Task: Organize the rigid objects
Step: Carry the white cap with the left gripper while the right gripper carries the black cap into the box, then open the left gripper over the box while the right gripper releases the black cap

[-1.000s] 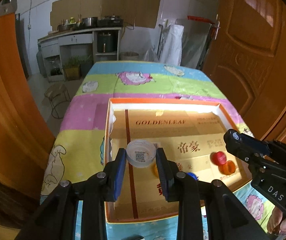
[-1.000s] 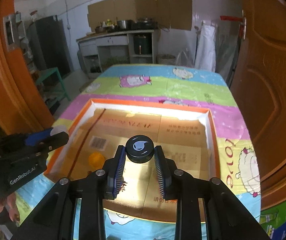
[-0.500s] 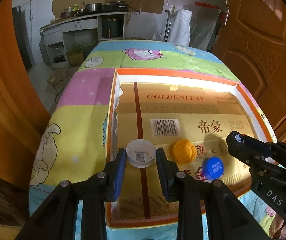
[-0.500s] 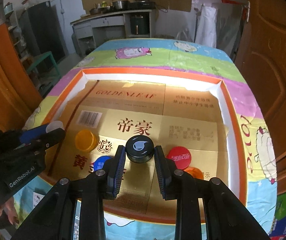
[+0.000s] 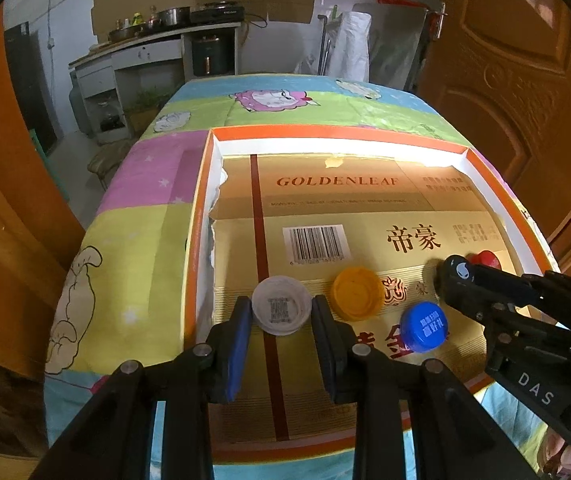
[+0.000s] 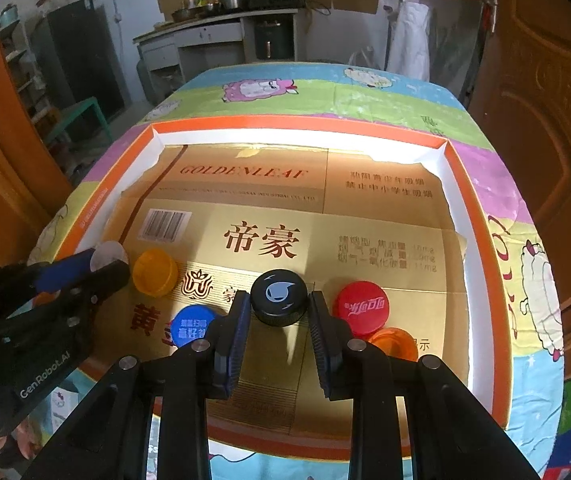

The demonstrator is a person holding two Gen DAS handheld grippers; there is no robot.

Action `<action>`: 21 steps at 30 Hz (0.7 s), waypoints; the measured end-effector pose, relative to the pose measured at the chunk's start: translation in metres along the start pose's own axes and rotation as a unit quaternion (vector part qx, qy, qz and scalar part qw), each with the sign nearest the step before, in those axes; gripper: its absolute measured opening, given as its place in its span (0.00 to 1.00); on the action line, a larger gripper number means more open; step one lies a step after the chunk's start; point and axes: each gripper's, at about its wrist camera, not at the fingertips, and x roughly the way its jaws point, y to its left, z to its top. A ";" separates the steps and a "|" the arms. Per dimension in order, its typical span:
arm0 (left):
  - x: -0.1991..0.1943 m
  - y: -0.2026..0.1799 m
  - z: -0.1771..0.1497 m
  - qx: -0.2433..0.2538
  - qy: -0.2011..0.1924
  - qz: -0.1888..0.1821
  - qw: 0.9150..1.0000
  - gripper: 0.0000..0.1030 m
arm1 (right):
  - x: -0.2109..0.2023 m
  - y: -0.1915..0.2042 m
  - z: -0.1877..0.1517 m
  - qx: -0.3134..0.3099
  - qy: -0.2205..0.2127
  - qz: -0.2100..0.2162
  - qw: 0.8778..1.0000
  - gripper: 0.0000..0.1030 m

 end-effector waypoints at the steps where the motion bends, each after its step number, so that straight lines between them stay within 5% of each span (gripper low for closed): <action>1: 0.000 0.000 0.000 0.003 -0.002 -0.001 1.000 0.30 | 0.001 0.000 -0.001 0.000 0.002 -0.002 1.000 0.30; 21: -0.012 0.003 -0.006 0.009 -0.025 -0.039 0.999 0.36 | -0.008 -0.001 -0.006 0.002 -0.001 0.002 1.000 0.38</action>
